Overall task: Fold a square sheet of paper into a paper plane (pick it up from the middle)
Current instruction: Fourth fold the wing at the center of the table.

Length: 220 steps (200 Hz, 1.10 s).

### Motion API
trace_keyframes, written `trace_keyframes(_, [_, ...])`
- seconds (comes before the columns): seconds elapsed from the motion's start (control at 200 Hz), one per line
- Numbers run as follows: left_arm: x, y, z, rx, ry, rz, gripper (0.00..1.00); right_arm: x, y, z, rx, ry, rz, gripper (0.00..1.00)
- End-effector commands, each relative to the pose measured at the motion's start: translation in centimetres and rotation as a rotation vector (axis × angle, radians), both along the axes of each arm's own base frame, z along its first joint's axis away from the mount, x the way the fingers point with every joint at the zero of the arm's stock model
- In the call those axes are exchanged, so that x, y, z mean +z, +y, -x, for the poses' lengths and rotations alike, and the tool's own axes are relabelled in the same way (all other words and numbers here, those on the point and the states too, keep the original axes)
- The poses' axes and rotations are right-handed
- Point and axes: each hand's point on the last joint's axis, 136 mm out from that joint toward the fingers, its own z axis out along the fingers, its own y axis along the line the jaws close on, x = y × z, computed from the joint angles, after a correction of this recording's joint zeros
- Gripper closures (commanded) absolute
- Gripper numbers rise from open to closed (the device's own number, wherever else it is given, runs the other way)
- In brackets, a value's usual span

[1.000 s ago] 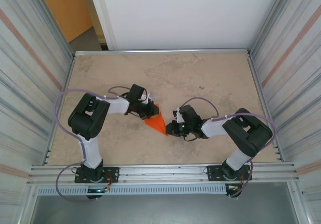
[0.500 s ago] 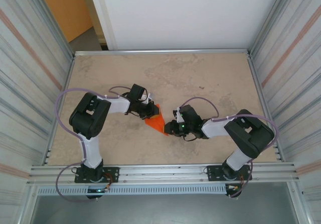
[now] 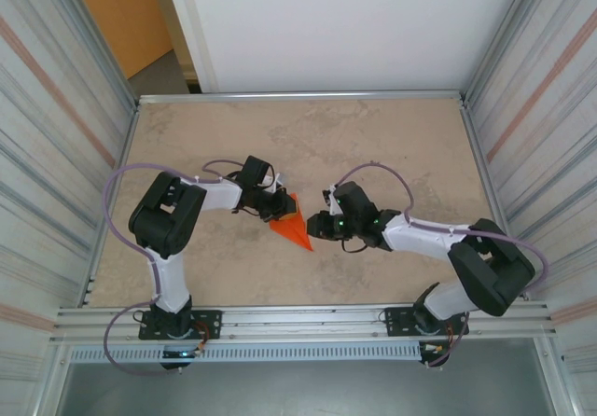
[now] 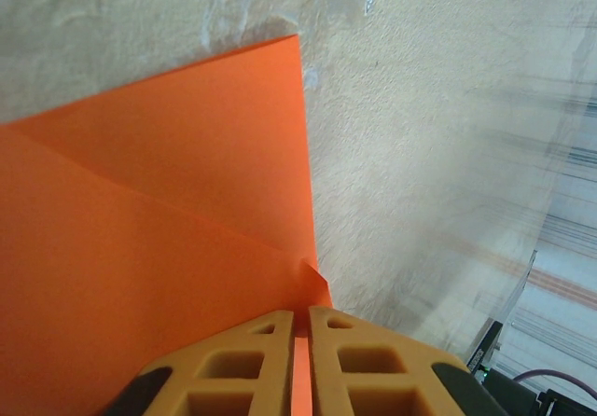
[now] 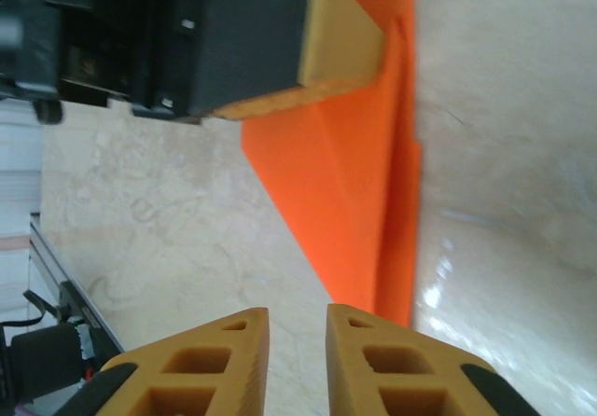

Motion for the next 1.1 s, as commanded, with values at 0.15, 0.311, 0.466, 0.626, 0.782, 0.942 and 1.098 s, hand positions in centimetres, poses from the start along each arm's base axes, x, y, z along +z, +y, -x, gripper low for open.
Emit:
trace_keyframes(0.15, [-2.0,0.5,1.3,-0.02,0.055,-0.059,0.86,-1.3,3.2,-0.6,0.09,0.03,0.023,0.83])
trace_keyframes(0.311, [-2.3,0.7,1.6,-0.018,0.069,-0.067,0.86,-2.8,3.9,-0.6,0.098,0.067,0.03,0.85])
trace_keyframes(0.466, [-2.7,1.0,1.7,-0.009,0.086,-0.088,0.86,-4.3,3.3,-0.7,0.073,0.092,0.059,0.85])
trace_keyframes(0.626, [-3.1,1.3,1.8,-0.003,0.099,-0.117,0.86,-5.4,2.7,-0.6,0.059,0.115,0.09,0.85])
trace_keyframes(0.782, [-3.5,1.5,1.8,0.001,0.11,-0.132,0.87,-6.1,2.2,-0.4,0.052,0.13,0.113,0.86])
trace_keyframes(0.942, [-4.0,2.0,2.0,0.014,0.131,-0.165,0.87,-6.5,1.6,-0.4,0.037,0.132,0.138,0.86])
trace_keyframes(1.098, [-4.4,2.3,2.0,0.023,0.147,-0.194,0.88,-6.2,1.4,-0.5,0.036,0.122,0.152,0.86])
